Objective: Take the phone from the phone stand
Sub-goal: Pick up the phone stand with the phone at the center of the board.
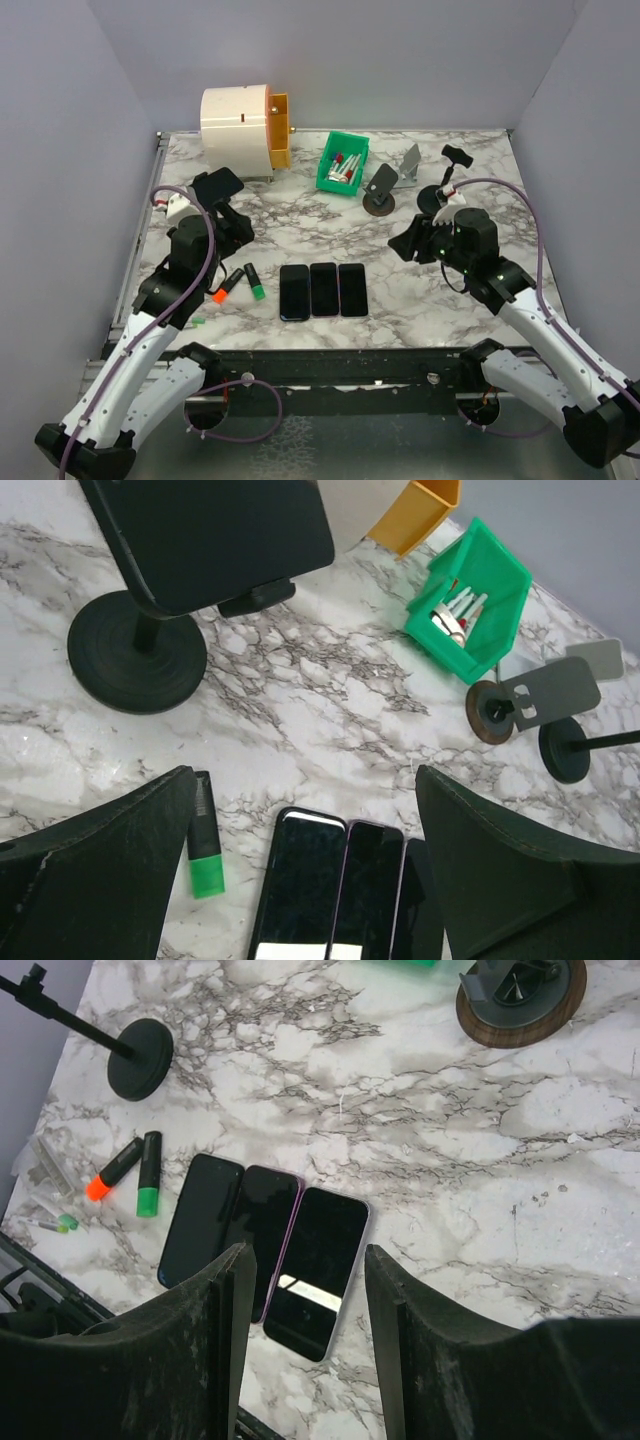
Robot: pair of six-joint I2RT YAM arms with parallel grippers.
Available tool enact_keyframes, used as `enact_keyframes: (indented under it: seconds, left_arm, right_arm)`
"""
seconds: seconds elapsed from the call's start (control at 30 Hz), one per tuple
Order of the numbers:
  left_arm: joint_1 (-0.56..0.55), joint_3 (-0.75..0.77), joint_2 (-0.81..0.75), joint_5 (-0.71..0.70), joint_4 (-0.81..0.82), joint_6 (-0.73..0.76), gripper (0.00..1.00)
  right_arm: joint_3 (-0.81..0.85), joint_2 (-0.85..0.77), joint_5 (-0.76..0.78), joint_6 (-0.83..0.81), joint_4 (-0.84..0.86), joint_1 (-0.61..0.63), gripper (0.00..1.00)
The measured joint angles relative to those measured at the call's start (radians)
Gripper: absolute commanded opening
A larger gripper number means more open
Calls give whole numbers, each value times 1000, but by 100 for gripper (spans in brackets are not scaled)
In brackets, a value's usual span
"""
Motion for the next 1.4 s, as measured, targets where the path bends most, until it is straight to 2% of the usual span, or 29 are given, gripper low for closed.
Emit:
enact_keyframes:
  seconds: [0.53, 0.93, 1.4]
  left_arm:
    - [203, -33, -12, -14, 46, -43, 86]
    - [328, -34, 63, 61, 191, -113, 73]
    - [378, -120, 66, 124, 331, -204, 55]
  right_arm:
    - [-12, -43, -2, -2, 0, 0, 52]
    - [-12, -23, -23, -2, 0, 0, 52]
    - [-12, -14, -40, -2, 0, 0, 52]
